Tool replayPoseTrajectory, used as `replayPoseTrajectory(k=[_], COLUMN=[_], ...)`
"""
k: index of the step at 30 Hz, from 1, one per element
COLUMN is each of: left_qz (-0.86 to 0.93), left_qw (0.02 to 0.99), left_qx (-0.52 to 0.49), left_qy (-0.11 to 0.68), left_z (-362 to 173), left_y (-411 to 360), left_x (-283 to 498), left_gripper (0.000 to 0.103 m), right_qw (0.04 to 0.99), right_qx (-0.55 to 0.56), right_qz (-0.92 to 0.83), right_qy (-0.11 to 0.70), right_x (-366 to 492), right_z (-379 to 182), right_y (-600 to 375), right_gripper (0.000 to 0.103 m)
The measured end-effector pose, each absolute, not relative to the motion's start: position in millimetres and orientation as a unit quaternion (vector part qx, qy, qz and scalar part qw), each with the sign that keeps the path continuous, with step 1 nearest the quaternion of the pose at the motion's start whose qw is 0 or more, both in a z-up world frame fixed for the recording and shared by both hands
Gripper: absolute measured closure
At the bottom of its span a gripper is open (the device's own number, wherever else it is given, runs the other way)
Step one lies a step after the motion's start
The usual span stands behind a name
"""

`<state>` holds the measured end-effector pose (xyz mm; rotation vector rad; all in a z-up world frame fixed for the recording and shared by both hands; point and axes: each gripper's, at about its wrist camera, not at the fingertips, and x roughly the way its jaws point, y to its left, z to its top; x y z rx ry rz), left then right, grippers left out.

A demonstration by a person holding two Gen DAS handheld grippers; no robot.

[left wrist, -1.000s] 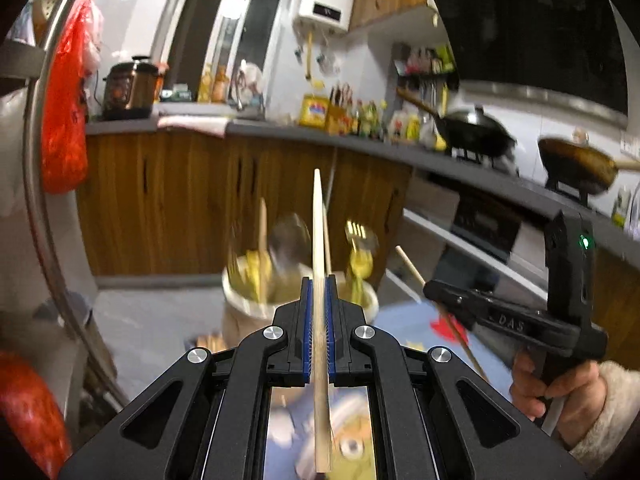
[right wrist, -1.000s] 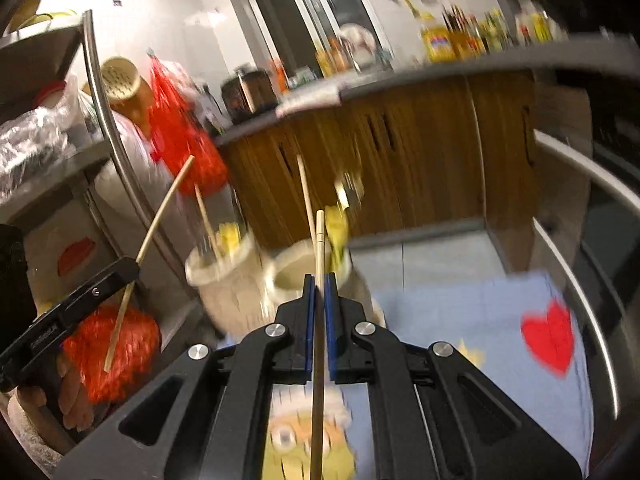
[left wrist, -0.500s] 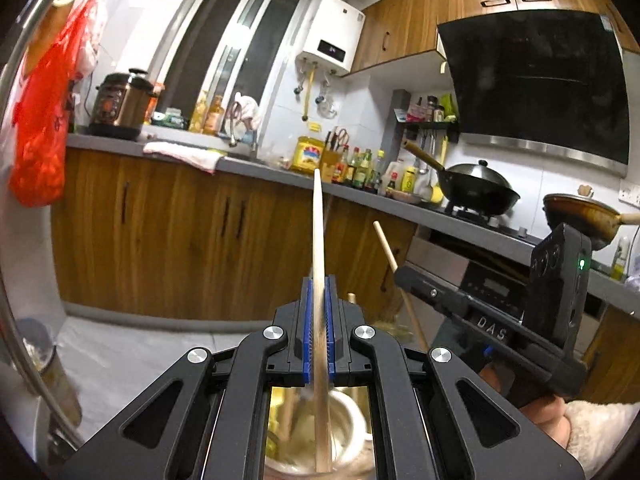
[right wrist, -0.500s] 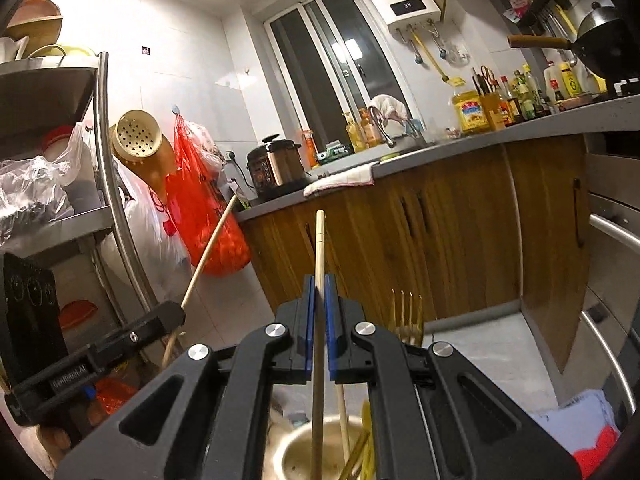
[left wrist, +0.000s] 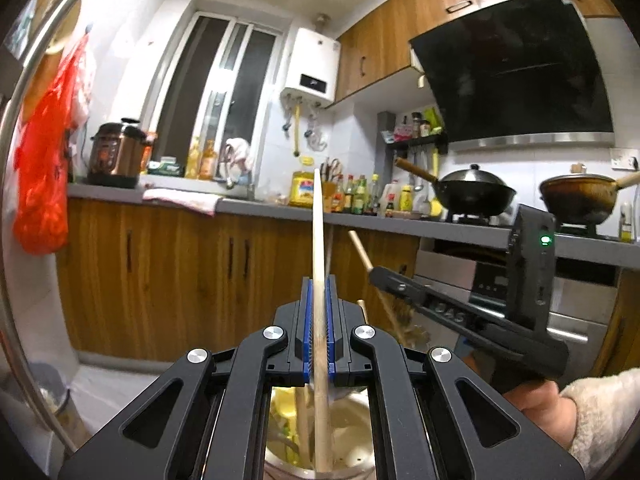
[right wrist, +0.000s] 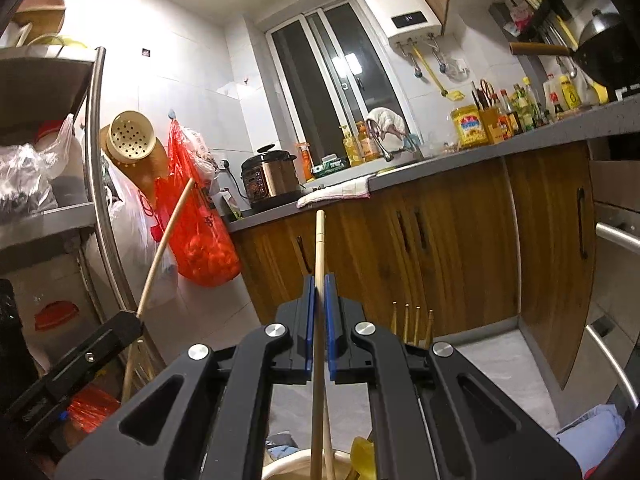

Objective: Organize utensils
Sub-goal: 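Lower the chopstick into the holder with the right gripper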

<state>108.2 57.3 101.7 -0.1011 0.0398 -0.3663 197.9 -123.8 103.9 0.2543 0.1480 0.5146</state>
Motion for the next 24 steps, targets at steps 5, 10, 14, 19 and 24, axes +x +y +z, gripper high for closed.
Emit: replayPoseTrajectory(k=[5, 10, 14, 19, 24], left_qz=[-0.194, -0.194, -0.201, -0.202, -0.212], left_qw=[0.98, 0.98, 0.976, 0.975, 0.972], left_qx=[-0.034, -0.049, -0.072, -0.075, -0.081], left_qy=[0.009, 0.022, 0.038, 0.049, 0.059], left_z=[93.5, 82.1, 73.5, 67.5, 63.1], left_y=[51.0, 57.5, 66.3, 69.2, 72.4], left_x=[102.5, 108.9, 114.7, 113.5, 108.9], left_gripper=[0.097, 0.097, 0.097, 0.097, 0.097], right_qw=[0.963, 0.967, 0.968, 0.966, 0.964], right_qx=[0.096, 0.079, 0.067, 0.062, 0.05], right_qz=[0.245, 0.239, 0.238, 0.242, 0.249], right_qy=[0.052, 0.045, 0.053, 0.067, 0.077], right_x=[190.5, 185.4, 185.1, 183.2, 172.2], right_z=[100.1, 94.1, 87.1, 82.8, 77.6], right_y=[-116.0, -112.6, -112.5, -115.0, -119.0], right_gripper=[0.098, 0.098, 0.098, 0.098, 0.098])
